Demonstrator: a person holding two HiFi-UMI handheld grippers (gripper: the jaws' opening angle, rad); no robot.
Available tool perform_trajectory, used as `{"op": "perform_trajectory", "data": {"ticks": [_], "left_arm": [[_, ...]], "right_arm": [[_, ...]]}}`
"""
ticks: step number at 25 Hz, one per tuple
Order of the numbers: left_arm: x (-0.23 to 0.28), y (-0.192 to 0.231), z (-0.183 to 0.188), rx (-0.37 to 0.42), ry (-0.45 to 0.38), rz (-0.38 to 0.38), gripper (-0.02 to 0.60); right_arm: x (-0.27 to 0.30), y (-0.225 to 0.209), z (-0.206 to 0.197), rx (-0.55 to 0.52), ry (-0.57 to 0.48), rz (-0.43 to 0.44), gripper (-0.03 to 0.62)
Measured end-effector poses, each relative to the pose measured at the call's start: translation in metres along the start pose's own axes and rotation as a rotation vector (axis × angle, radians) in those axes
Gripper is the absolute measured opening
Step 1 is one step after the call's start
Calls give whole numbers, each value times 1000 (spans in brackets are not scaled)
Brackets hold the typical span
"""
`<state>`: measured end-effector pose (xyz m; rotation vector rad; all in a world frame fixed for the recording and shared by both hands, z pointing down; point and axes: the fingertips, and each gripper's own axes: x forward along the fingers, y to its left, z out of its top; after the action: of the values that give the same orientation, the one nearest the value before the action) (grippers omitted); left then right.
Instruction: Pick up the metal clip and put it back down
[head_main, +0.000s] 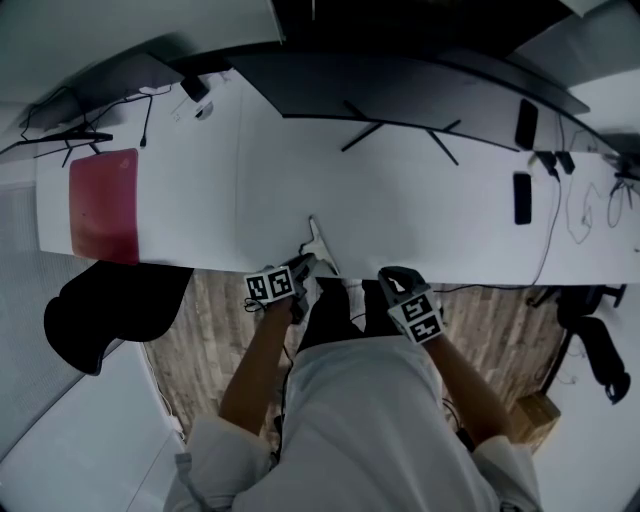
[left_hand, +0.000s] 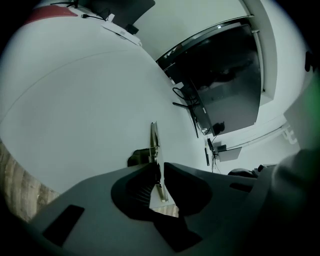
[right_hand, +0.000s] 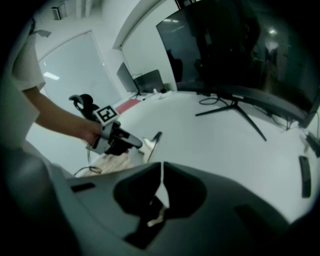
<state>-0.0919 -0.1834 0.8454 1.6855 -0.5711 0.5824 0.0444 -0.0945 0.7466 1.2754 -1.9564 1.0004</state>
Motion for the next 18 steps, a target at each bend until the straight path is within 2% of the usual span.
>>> {"op": "perform_trajectory", "data": {"ticks": [2, 5, 9, 18], "left_arm": [[2, -2, 1, -20, -2, -17, 55], [5, -8, 2, -49, -17, -52, 38], [7, -11, 2, -78, -24, -62, 35], [2, -22, 8, -50, -38, -50, 34]], "right_arm": [[0, -1, 0, 2, 0, 2, 35], [0, -3, 0, -1, -1, 1, 35], [-2, -6, 2, -2, -11, 1, 35], [-14, -16, 4, -7, -29, -3, 35]]}}
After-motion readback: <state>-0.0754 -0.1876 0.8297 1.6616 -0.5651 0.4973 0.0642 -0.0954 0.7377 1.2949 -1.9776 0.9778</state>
